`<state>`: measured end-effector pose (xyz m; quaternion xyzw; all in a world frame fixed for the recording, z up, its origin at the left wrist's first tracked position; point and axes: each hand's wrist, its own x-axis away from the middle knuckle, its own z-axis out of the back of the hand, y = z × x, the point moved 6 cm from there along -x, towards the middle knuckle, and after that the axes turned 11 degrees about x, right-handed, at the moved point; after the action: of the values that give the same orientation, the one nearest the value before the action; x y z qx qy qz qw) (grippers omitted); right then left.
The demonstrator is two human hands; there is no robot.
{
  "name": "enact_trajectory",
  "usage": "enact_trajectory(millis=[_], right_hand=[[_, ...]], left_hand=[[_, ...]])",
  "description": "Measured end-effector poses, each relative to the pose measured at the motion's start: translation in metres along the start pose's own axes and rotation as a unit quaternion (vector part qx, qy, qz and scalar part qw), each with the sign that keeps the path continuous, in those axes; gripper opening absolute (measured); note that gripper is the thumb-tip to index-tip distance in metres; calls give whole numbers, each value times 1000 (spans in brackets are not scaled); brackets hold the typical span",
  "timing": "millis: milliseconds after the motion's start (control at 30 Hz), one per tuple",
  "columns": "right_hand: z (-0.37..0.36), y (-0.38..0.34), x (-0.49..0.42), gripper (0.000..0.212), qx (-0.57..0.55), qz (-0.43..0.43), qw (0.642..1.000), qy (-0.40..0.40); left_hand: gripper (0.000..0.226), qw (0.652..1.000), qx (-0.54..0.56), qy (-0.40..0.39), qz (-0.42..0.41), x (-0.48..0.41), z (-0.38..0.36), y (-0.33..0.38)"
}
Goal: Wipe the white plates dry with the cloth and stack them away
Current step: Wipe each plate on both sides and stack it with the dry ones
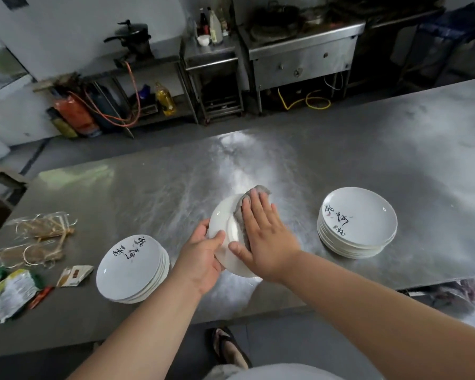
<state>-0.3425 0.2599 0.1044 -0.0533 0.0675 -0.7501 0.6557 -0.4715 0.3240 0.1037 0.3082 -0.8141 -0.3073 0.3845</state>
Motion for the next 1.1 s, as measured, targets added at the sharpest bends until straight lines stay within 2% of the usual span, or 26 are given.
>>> enact_trajectory(millis=[100,167,333,467,533,600,700,767,900,1100], right_hand=[[-13,-20,33,109,6,103,995,-10],[-20,-13,44,112,7,127,991,-28],[-8,31,37,117,8,11,1000,-27],[-2,-9,67,113,0,103,995,-11],[-3,-3,71,112,9,121,993,8],[-2,22,61,112,13,80,996,30],[1,43,51,119,-35,-2,999,16],[3,27,58,117,-48,0,999,24],[-5,3,81,105,-33,79,995,53],[15,48,35,105,-112,-11,991,71]], left_hand=[[20,999,38,18,-15,5,2,-9],[21,998,58,23,-12,9,3,-16],[22,997,72,28,-8,14,-8,-23],[24,992,114,42,-22,11,-13,-18],[26,992,116,36,-21,13,-14,-17],[26,993,109,36,-24,15,-17,-17],[27,993,105,43,-26,14,-21,-18],[27,992,113,53,-33,12,-21,-16],[26,988,139,59,-36,11,-21,-12],[27,999,51,0,5,18,-23,-16]])
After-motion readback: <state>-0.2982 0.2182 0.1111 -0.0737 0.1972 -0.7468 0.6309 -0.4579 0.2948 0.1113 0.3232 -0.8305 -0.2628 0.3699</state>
